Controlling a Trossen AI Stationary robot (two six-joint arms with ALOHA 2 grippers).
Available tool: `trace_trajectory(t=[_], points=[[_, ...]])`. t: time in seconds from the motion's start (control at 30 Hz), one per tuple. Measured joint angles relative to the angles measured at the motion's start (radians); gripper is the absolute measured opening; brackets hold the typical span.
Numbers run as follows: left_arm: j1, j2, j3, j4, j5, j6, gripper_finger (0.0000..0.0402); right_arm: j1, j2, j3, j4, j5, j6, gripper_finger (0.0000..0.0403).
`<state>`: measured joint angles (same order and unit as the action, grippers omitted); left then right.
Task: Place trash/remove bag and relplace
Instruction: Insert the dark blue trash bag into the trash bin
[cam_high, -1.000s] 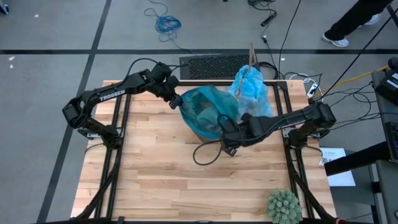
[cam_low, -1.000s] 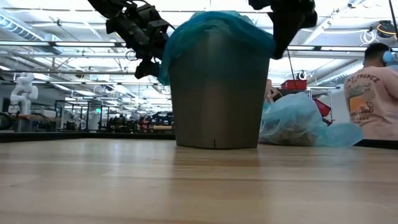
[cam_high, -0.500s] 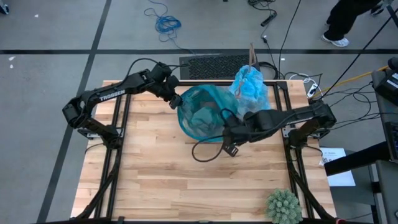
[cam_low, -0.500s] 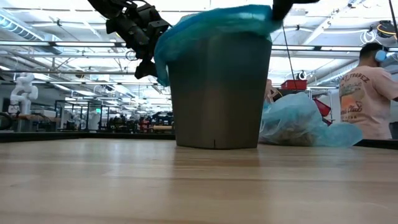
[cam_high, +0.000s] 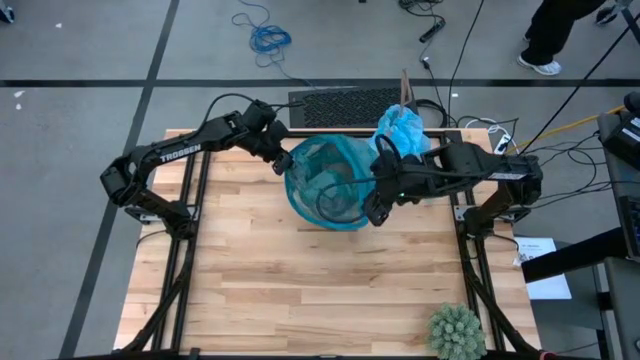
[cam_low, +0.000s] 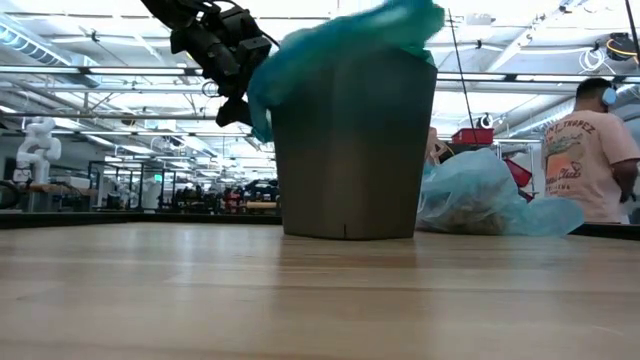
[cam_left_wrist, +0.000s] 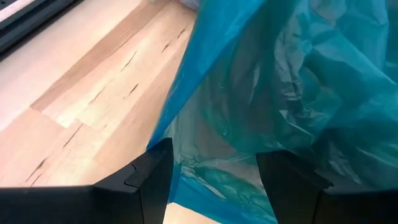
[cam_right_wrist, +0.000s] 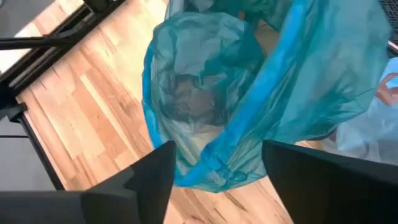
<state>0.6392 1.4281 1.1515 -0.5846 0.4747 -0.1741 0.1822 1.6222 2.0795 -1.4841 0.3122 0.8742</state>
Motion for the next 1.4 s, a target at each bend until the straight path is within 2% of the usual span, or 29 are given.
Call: trace_trajectory(t=[0.3, 0.87, 1.07, 1.17, 1.4], points=[[0.0, -0.013, 0.054, 0.001, 0.002, 0.007, 0.0224, 0.0, 0.001, 0.005, -0.01, 0.0, -0.002, 0.0279], [0.0, -0.012, 0.18, -0.094, -0.004, 0.073, 0.0224, -0.008, 0.001, 0.005, 0.016, 0.034, -0.006, 0.0284], [0.0, -0.021, 0.227, -0.143, -0.005, 0.077, 0.0224, -0.07, 0.001, 0.005, 0.023, 0.154, -0.012, 0.0281], [-0.004, -0.037, 0.284, -0.196, -0.004, 0.078, 0.0224, -0.123, 0.001, 0.003, 0.059, 0.199, -0.07, 0.0275], [-0.041, -0.059, 0.386, -0.274, -0.001, 0.072, 0.0224, -0.242, 0.06, 0.003, 0.144, 0.186, -0.235, 0.0265]])
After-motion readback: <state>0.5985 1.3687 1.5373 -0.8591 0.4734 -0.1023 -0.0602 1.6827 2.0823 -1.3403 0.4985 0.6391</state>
